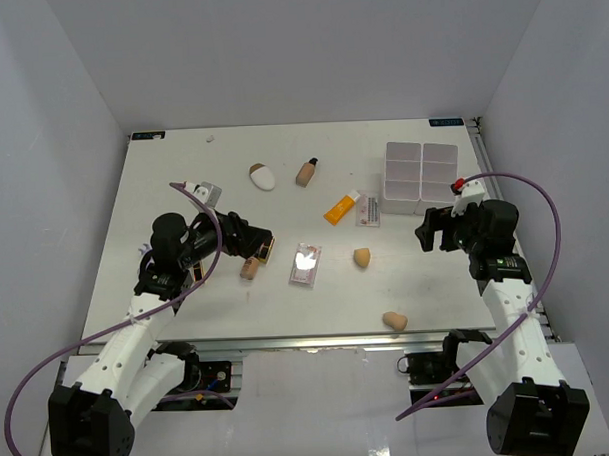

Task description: Organize the makeup

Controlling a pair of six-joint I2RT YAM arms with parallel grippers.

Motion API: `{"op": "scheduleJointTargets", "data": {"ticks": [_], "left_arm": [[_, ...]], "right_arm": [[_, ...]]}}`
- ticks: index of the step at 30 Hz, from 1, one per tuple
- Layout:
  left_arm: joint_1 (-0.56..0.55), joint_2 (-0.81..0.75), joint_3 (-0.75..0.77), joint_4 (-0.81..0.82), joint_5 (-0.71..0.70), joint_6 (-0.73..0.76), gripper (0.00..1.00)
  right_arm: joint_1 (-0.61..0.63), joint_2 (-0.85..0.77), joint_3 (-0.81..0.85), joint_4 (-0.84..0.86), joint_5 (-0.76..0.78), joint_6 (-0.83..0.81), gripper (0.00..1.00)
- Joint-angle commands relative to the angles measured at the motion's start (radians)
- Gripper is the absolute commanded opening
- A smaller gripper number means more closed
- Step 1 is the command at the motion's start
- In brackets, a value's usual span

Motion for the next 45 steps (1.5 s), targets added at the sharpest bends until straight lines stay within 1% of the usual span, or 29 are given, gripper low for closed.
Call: {"op": "scheduleJointTargets", "data": {"ticks": [1,4,5,7,8,10,13,17,19,22,23,27,29,35,45], "left_arm": [[-0.005,0.002,0.042,0.003,0.044,-0.017,0.98],[-0.007,0.000,0.043,-0.001,0.046,-0.018,0.98],[-0.007,0.000,0.044,-0.001,0.047,-0.018,0.98],[-0.007,0.000,0.043,-0.002,0.047,-0.019,0.98],[-0.008,0.001,0.044,-0.002,0.046,-0.019,0.98],[-0.008,0.006,0.043,-0.002,0.048,-0.019,0.98],[-0.011,0.015,0.044,-0.005,0.050,-0.019,0.98],[-0.013,0.021,0.047,-0.016,0.045,-0.013,0.98],[-0.013,0.025,0.049,-0.018,0.045,-0.011,0.98],[-0.014,0.027,0.049,-0.016,0.045,-0.011,0.98],[-0.014,0.031,0.049,-0.016,0.047,-0.012,0.98],[-0.014,0.043,0.053,-0.017,0.057,-0.013,0.98],[-0.013,0.045,0.053,-0.018,0.058,-0.012,0.98],[-0.013,0.043,0.053,-0.021,0.051,-0.007,0.98],[-0.013,0.044,0.055,-0.022,0.054,-0.006,0.98]], "right_arm": [[-0.002,-0.028,0.060,-0.066,-0.200,-0.219,0.90],[0.006,-0.046,0.118,-0.246,-0.406,-0.519,0.90],[0.019,-0.046,0.154,-0.324,-0.433,-0.589,0.90],[0.055,-0.024,0.227,-0.457,-0.427,-0.681,0.90],[0.069,-0.010,0.254,-0.513,-0.423,-0.683,0.90],[0.104,0.047,0.289,-0.610,-0.412,-0.778,0.90],[0.203,0.097,0.291,-0.664,-0.347,-0.730,0.90],[0.318,0.122,0.286,-0.665,-0.200,-0.635,0.93],[0.343,0.144,0.310,-0.704,-0.166,-0.622,0.95],[0.404,0.172,0.306,-0.757,-0.119,-0.660,0.99],[0.426,0.180,0.293,-0.768,-0.105,-0.668,0.98],[0.543,0.218,0.239,-0.786,-0.056,-0.702,0.90],[0.587,0.239,0.217,-0.766,-0.037,-0.704,0.87],[0.653,0.341,0.184,-0.713,0.005,-0.678,0.80],[0.727,0.433,0.166,-0.671,0.065,-0.639,0.81]]}}
